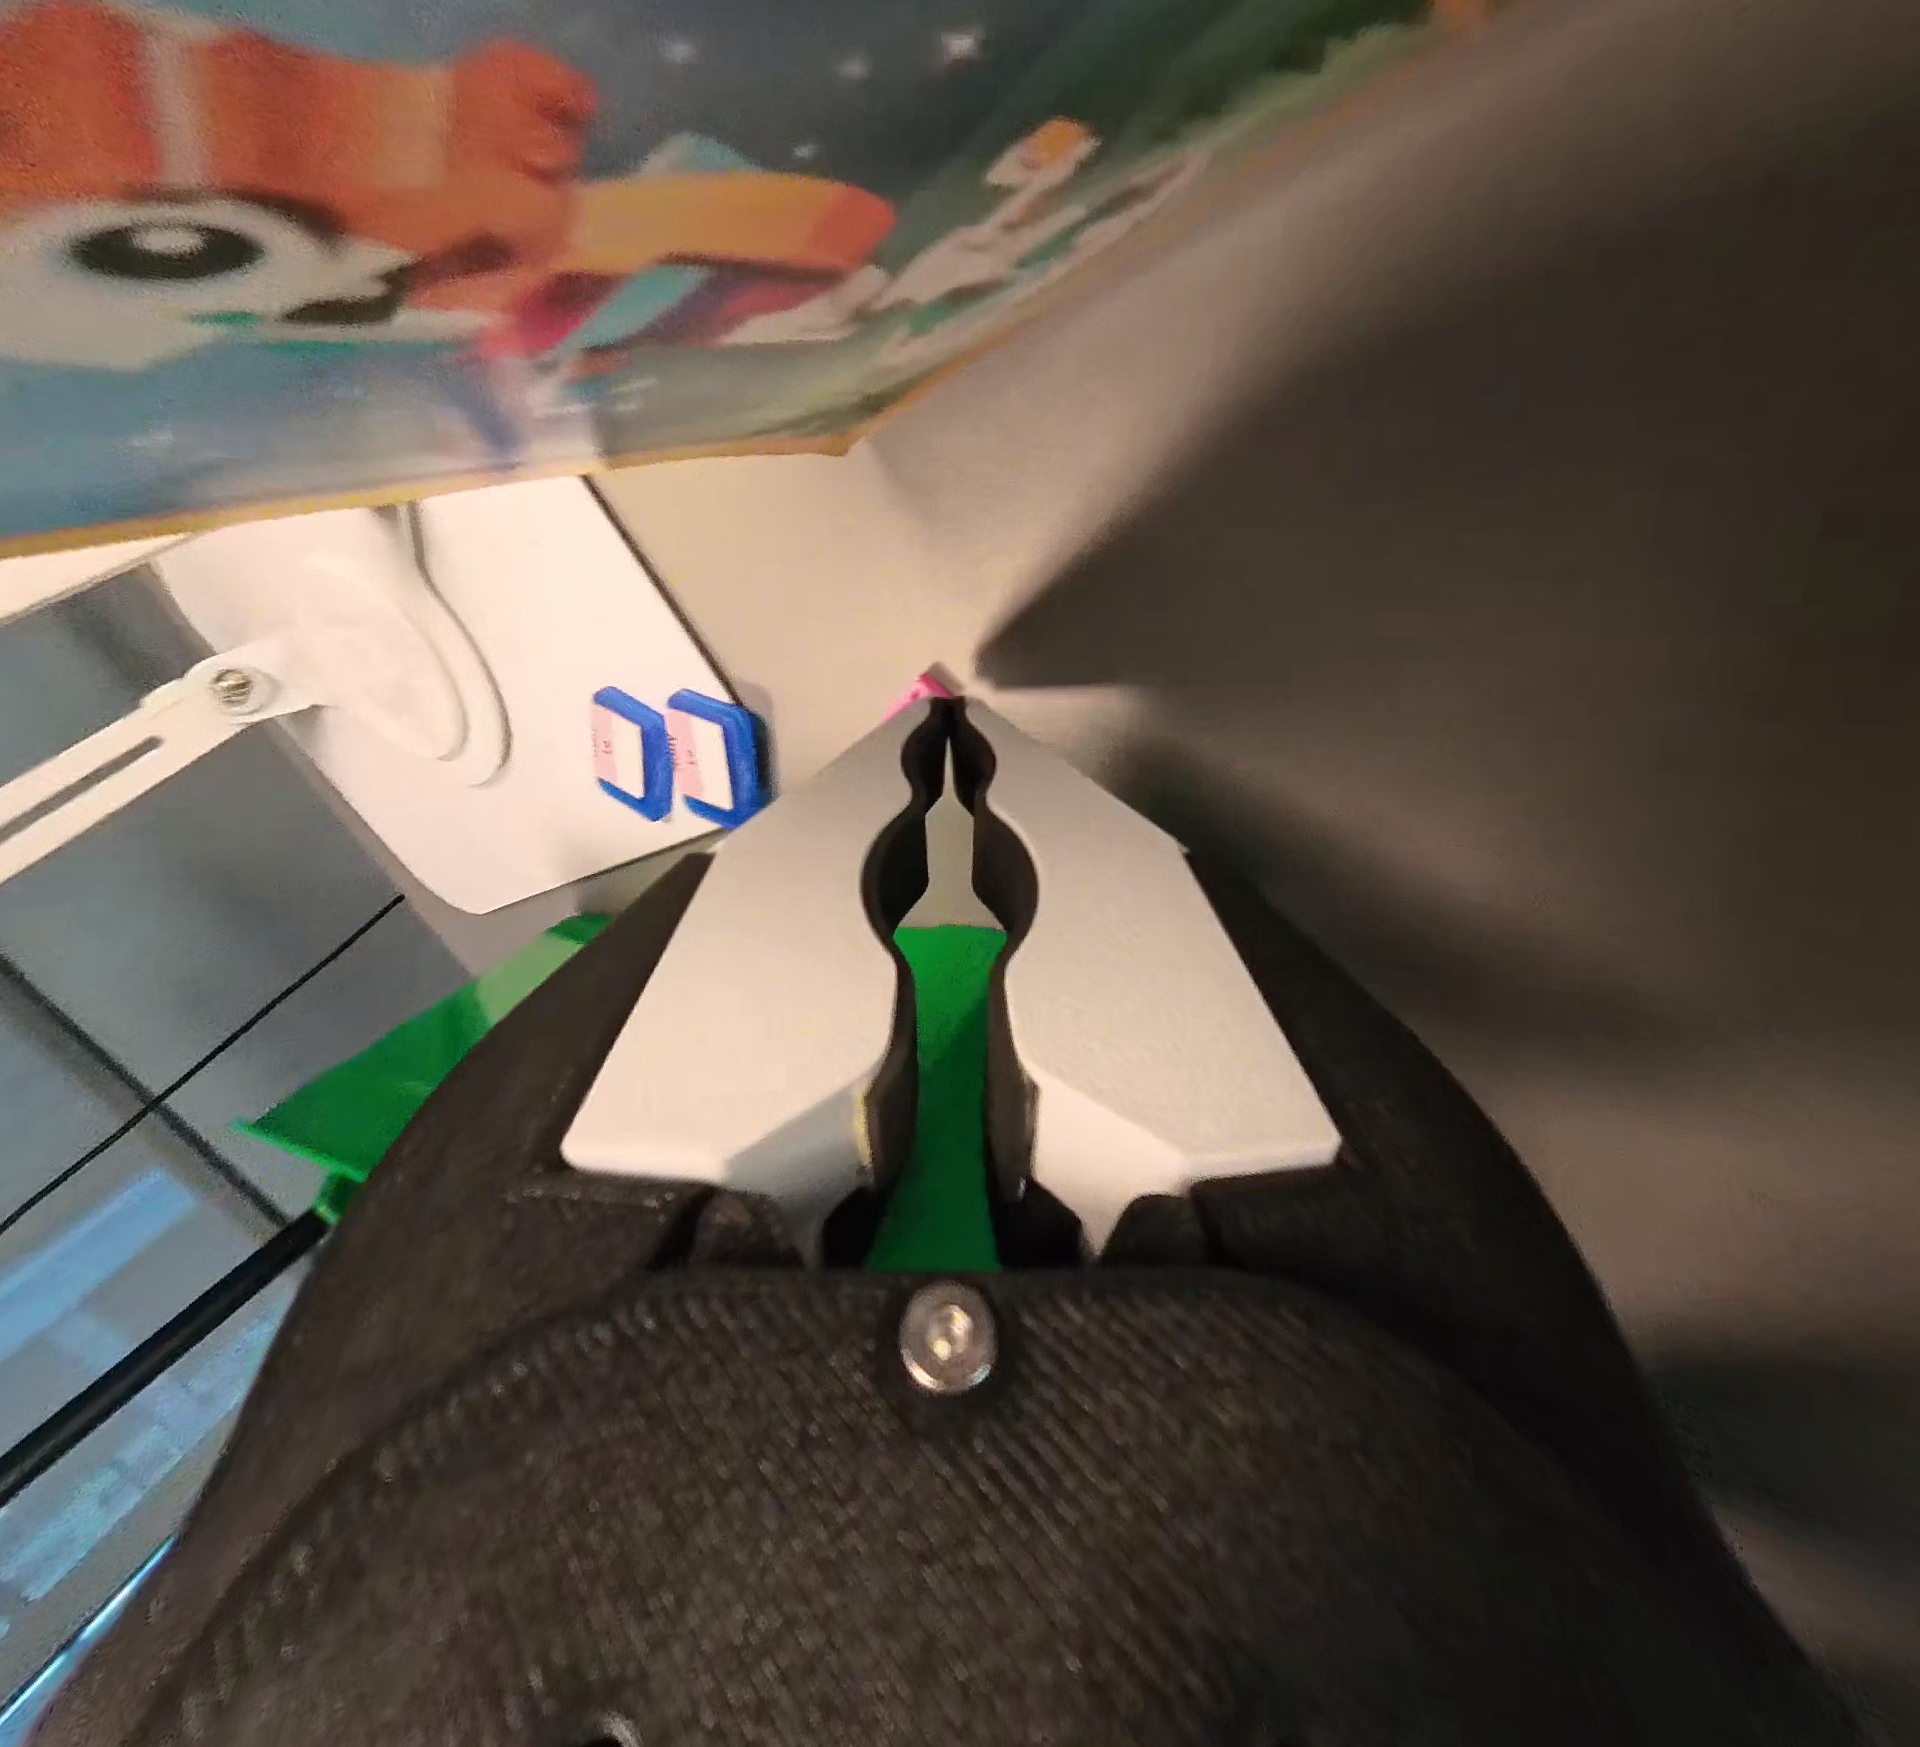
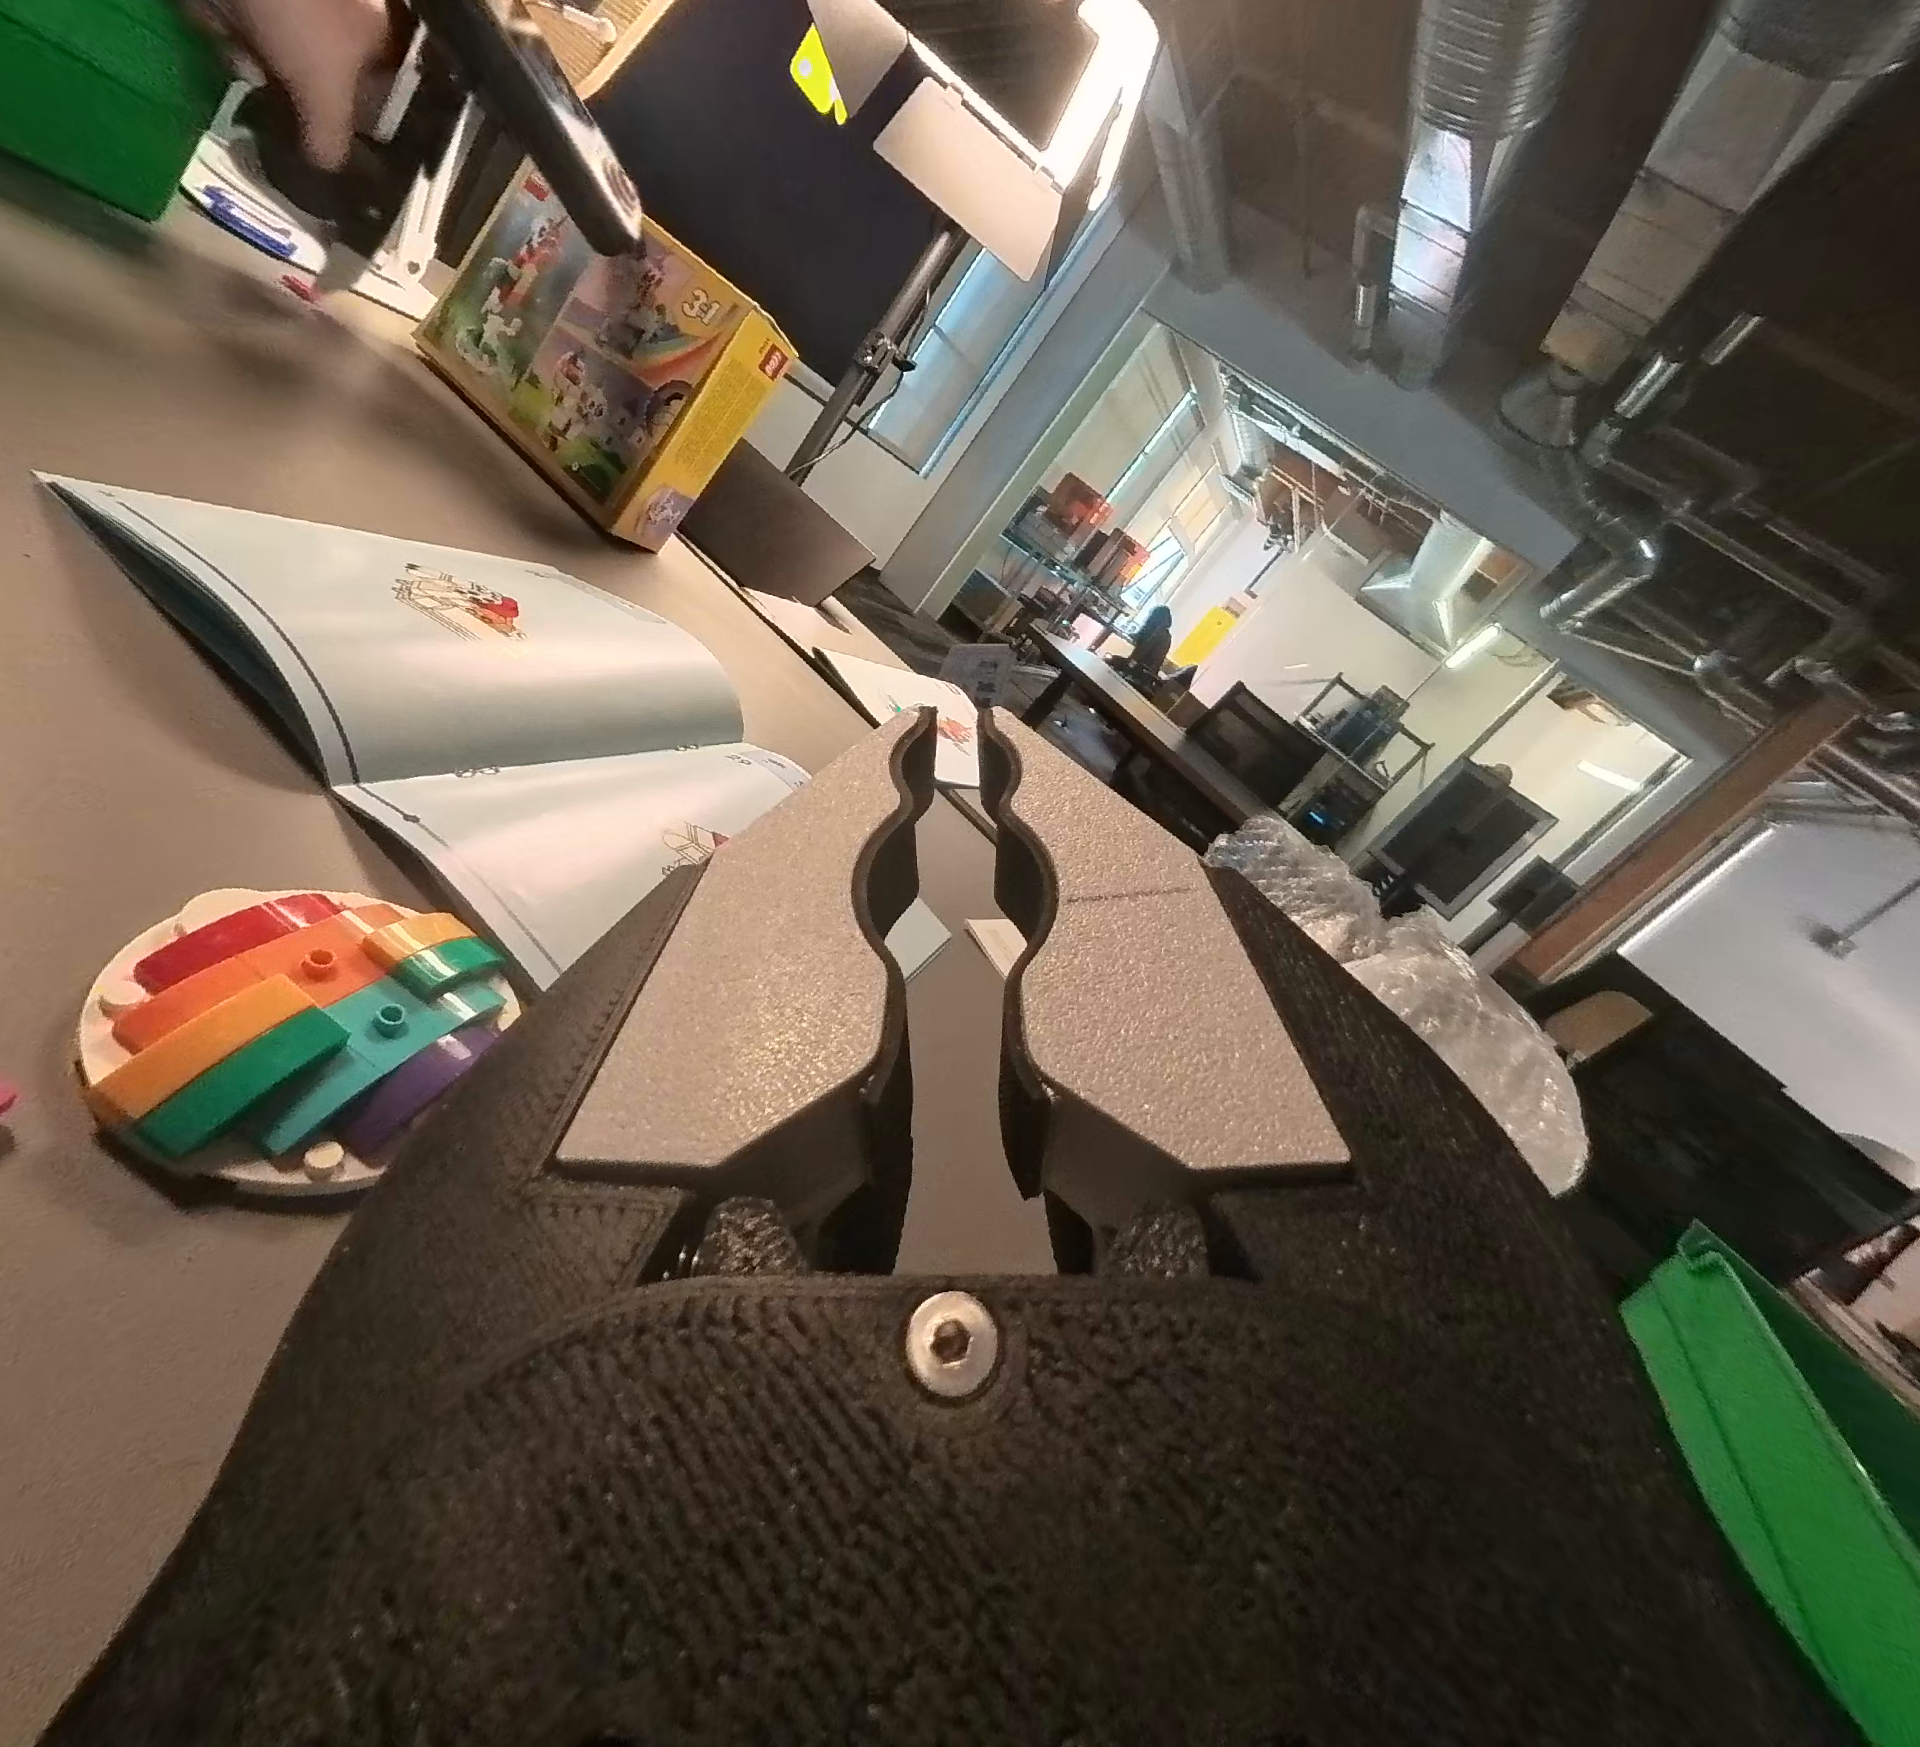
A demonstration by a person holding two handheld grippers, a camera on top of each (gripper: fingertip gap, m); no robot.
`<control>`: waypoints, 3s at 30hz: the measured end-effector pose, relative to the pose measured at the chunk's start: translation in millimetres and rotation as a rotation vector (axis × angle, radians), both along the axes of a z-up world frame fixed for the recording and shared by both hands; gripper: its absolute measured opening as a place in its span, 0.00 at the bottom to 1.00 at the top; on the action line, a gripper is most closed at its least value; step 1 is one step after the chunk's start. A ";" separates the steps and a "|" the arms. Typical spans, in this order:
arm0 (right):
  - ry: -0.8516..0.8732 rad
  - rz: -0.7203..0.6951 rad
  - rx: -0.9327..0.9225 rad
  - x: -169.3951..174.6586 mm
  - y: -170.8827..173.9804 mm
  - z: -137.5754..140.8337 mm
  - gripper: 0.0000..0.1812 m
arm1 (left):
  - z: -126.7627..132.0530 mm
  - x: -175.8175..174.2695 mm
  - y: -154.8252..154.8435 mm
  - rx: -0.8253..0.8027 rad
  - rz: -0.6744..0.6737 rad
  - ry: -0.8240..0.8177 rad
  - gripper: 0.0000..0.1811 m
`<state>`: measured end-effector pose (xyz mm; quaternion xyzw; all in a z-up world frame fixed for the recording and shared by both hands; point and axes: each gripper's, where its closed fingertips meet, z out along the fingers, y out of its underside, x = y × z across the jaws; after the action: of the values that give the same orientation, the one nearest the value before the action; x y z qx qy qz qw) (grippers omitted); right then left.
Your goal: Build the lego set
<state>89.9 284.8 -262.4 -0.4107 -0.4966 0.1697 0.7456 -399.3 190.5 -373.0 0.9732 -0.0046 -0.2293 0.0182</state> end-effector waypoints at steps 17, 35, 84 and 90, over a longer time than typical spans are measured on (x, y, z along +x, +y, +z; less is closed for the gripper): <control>-0.012 0.004 0.000 -0.8 -1.2 -1.8 0.03 | 27.6 -11.0 0.1 -0.123 -0.374 -0.046 0.00; -0.069 -0.052 0.061 -1.4 3.7 -6.7 0.03 | 16.9 6.8 -10.0 -0.300 -0.951 -0.262 0.08; -0.039 -0.199 0.044 15.1 26.4 -3.9 0.03 | 94.9 319.2 -23.4 0.764 -1.164 -0.290 0.04; -0.046 -0.258 0.051 17.7 35.2 -4.1 0.03 | 93.0 354.3 -19.9 1.310 -1.007 -0.461 0.04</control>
<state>107.7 320.0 -266.6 -0.4559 -0.4608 0.0504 0.7598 -45.0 170.7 -280.0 0.6917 -0.3064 0.0371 -0.6529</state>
